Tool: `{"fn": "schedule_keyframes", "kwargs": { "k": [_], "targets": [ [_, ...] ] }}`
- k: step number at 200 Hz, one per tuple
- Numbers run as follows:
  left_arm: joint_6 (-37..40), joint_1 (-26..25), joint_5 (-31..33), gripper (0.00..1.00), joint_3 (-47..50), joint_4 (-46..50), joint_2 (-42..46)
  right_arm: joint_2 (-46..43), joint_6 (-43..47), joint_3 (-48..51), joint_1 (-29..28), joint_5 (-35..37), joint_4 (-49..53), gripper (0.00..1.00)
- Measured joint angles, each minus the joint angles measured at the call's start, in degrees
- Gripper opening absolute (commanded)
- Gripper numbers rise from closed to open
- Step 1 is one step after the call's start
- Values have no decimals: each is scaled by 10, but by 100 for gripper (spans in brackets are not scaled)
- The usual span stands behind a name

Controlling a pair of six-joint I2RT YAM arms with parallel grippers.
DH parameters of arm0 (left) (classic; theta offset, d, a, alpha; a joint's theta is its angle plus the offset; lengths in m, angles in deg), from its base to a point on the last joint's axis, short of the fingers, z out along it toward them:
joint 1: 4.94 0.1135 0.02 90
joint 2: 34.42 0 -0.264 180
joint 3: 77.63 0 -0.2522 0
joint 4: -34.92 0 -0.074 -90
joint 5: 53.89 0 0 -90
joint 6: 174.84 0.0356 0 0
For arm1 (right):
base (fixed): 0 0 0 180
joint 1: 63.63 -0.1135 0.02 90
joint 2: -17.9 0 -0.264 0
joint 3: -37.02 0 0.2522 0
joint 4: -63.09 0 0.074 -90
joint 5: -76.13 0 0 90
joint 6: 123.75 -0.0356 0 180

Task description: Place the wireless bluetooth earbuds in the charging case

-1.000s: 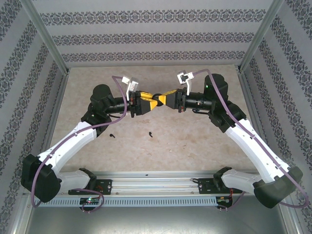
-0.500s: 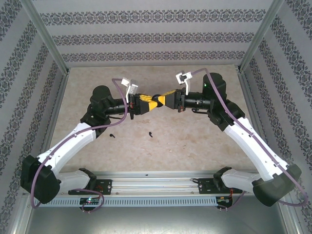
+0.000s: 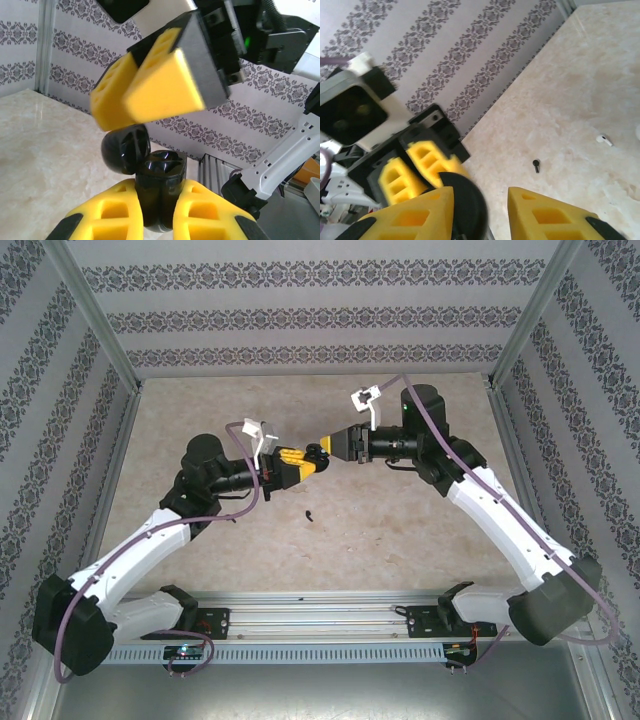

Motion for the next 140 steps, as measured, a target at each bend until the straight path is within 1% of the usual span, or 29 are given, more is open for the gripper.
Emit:
{"fn": "schedule_keyframes", "kwargs": {
  "k": [42, 73, 96, 123, 140],
  "targets": [
    [0, 0, 7, 0, 13, 0, 27, 2, -6, 0, 0, 12, 2, 39],
    [-1, 11, 29, 0, 32, -2, 55, 1, -19, 0, 0, 29, 8, 43],
    [-18, 50, 47, 0, 60, -1, 80, -5, -25, 0, 1, 57, 21, 44],
    [-47, 115, 75, 0, 93, 8, 109, -3, -35, 0, -1, 106, 50, 44],
    [-60, 157, 98, 0, 104, 30, 135, 14, -35, 0, -14, 143, 68, 44]
  ]
}}
